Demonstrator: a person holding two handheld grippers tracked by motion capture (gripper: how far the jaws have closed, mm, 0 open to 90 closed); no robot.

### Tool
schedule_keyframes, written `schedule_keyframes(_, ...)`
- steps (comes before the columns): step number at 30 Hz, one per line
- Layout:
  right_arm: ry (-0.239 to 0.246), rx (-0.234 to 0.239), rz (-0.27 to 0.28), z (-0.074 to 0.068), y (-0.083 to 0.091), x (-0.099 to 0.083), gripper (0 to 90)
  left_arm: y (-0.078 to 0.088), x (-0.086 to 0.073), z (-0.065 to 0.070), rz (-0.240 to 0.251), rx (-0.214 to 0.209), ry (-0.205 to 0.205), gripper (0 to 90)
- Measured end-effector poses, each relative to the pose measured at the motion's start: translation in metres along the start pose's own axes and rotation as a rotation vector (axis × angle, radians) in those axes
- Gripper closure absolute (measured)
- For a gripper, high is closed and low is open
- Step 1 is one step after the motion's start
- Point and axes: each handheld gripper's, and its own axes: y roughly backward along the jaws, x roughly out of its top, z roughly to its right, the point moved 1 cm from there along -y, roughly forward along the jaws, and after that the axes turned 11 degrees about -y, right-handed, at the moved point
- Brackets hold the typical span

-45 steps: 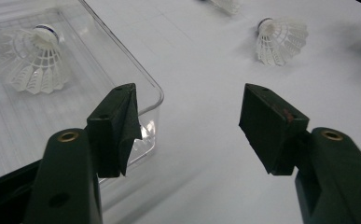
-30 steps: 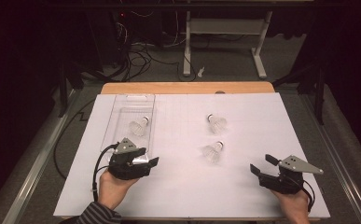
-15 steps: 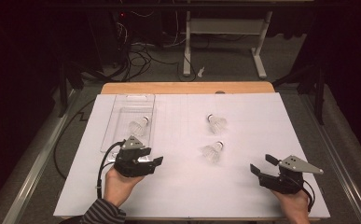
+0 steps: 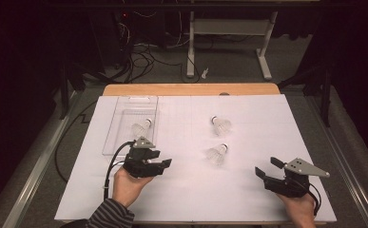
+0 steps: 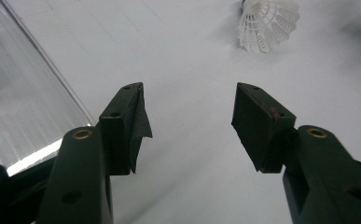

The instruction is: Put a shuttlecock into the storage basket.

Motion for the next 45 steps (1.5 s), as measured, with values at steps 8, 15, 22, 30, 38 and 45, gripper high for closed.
schedule_keyframes(8,0.0,0.0,0.001,0.0,0.0,0.0,28.9,-0.008,0.0,0.005,-0.02,-0.004,-0.007,45.3)
schedule_keyframes(15,0.001,0.0,0.001,0.0,0.0,0.0,28.9,-0.016,0.0,0.008,-0.043,-0.005,-0.011,45.8)
schedule_keyframes(22,0.001,0.0,0.001,0.0,0.0,0.0,28.9,-0.022,0.0,0.011,-0.066,-0.006,-0.013,46.0)
schedule_keyframes(30,0.001,0.0,0.0,0.0,0.0,0.0,28.9,-0.028,0.001,0.014,-0.084,-0.008,-0.013,46.1)
schedule_keyframes(38,0.001,0.001,-0.001,0.0,0.0,0.0,28.9,-0.038,0.002,0.022,-0.107,-0.008,-0.039,46.2)
schedule_keyframes(45,0.002,0.001,-0.001,0.0,0.0,0.0,28.9,-0.046,0.002,0.026,-0.128,-0.014,-0.039,46.5)
